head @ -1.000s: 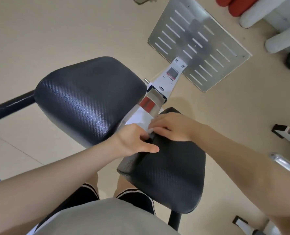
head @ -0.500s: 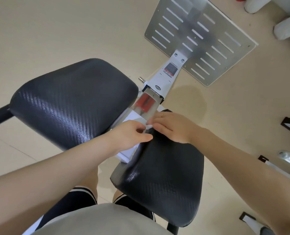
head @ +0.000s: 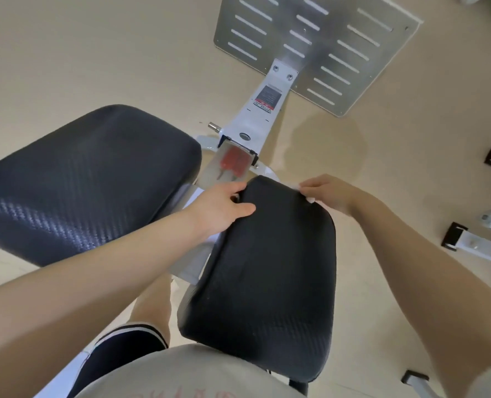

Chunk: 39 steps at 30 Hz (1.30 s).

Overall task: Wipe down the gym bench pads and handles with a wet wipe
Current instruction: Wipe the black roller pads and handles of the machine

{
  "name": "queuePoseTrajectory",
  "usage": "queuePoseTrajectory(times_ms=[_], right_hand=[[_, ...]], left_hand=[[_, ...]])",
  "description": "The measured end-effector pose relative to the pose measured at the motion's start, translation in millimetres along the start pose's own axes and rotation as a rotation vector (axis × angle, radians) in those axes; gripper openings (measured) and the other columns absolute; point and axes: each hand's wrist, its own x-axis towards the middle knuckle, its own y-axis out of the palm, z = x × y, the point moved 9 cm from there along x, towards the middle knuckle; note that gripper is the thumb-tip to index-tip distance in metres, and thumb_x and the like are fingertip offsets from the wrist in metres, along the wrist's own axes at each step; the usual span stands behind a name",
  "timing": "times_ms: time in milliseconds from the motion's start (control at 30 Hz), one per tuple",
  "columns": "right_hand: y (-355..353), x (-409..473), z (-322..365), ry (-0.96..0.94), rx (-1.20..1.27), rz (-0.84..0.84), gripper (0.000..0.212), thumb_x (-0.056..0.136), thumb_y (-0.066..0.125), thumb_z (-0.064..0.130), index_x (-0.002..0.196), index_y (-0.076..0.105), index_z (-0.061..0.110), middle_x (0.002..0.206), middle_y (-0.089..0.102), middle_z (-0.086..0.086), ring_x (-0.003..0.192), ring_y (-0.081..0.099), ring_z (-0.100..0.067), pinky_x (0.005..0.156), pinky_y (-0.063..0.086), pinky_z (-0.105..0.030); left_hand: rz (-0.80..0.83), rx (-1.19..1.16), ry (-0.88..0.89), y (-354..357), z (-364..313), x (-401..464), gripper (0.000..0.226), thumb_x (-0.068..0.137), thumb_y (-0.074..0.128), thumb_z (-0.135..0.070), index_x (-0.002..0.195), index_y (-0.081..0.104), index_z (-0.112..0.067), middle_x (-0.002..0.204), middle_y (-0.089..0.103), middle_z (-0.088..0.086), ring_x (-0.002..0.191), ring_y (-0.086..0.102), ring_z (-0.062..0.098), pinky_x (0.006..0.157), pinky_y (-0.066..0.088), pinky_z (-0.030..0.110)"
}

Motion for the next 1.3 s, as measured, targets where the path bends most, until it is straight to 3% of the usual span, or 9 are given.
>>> queuePoseTrajectory(times_ms=[100,233,367,467,567,700,800,1033,1300], right_hand=[[10,5,18,-0.051,0.147,-0.026,0.028,0.091,0.051,0.031,0.095,0.067,0.008,0.089,0.06,0.004,0.081,0.051,-0.014,0.081,0.037,-0.027],[21,16,42,-0.09,0.157,0.087,0.036,0.095,0.04,0.009,0.115,0.063,0.028,0.121,0.062,0.003,0.116,0.053,-0.017,0.106,0.033,-0.035],[6,3,11,-0.047,0.108,0.08,0.023,0.089,0.049,0.024,0.1,0.069,0.026,0.116,0.065,-0.001,0.104,0.057,-0.015,0.099,0.037,-0.034],[-4,-23,-29,0.025,0.259,-0.013,0.017,0.09,0.055,0.021,0.092,0.072,0.023,0.103,0.069,0.0,0.093,0.058,-0.01,0.092,0.037,-0.027],[-2,-36,-42,0.024,0.444,-0.116,0.015,0.089,0.057,0.019,0.086,0.071,0.025,0.097,0.067,0.004,0.09,0.057,-0.008,0.086,0.038,-0.022],[-3,-19,-13,-0.068,0.439,-0.174,0.014,0.087,0.06,0.024,0.093,0.073,0.022,0.101,0.07,0.002,0.093,0.062,-0.01,0.089,0.044,-0.023],[-3,-14,-15,-0.069,0.461,-0.223,0.017,0.09,0.055,0.021,0.094,0.07,0.014,0.09,0.066,0.0,0.082,0.058,-0.013,0.079,0.042,-0.024],[25,-87,-82,0.021,0.986,-0.52,0.024,0.096,0.042,0.003,0.093,0.065,0.011,0.09,0.063,-0.007,0.085,0.057,-0.018,0.084,0.048,-0.033],[73,-165,-72,0.027,1.048,-0.606,0.024,0.089,0.05,-0.004,0.093,0.068,0.01,0.092,0.067,-0.006,0.082,0.062,-0.015,0.083,0.052,-0.024]], left_hand=[[0.019,-0.019,-0.018,1,-4,3,0.037,0.087,0.057,-0.004,0.119,0.058,-0.022,0.106,0.064,-0.004,0.096,0.059,0.008,0.074,0.047,0.009],[0.011,0.002,-0.028,1,-3,5,0.041,0.089,0.056,-0.006,0.127,0.055,-0.019,0.117,0.063,-0.002,0.102,0.058,0.008,0.073,0.047,0.008],[0.005,-0.005,-0.005,4,-4,1,0.041,0.091,0.052,-0.004,0.13,0.052,-0.016,0.119,0.062,-0.003,0.094,0.058,0.003,0.067,0.048,0.002],[-0.035,0.052,0.029,5,-12,1,0.057,0.092,0.052,-0.006,0.142,0.033,-0.022,0.123,0.047,-0.012,0.106,0.05,0.008,0.081,0.045,0.012],[-0.021,0.258,0.103,10,-25,6,0.054,0.092,0.053,-0.01,0.141,0.035,-0.023,0.121,0.046,-0.014,0.122,0.042,0.008,0.086,0.036,0.013],[-0.026,0.659,0.205,19,-45,20,0.056,0.09,0.055,-0.016,0.142,0.034,-0.016,0.145,0.038,-0.002,0.132,0.035,0.013,0.093,0.025,0.011],[-0.052,0.798,0.272,27,-56,23,0.051,0.09,0.056,-0.017,0.138,0.04,-0.013,0.143,0.041,0.004,0.13,0.037,0.017,0.094,0.023,0.013],[-0.107,0.834,0.244,25,-44,10,0.056,0.089,0.057,-0.021,0.139,0.037,-0.011,0.143,0.04,0.008,0.131,0.036,0.025,0.106,0.029,0.03],[-0.098,0.648,0.225,26,-31,-28,0.052,0.093,0.051,-0.022,0.14,0.034,-0.007,0.14,0.045,0.008,0.129,0.042,0.024,0.102,0.032,0.027]])
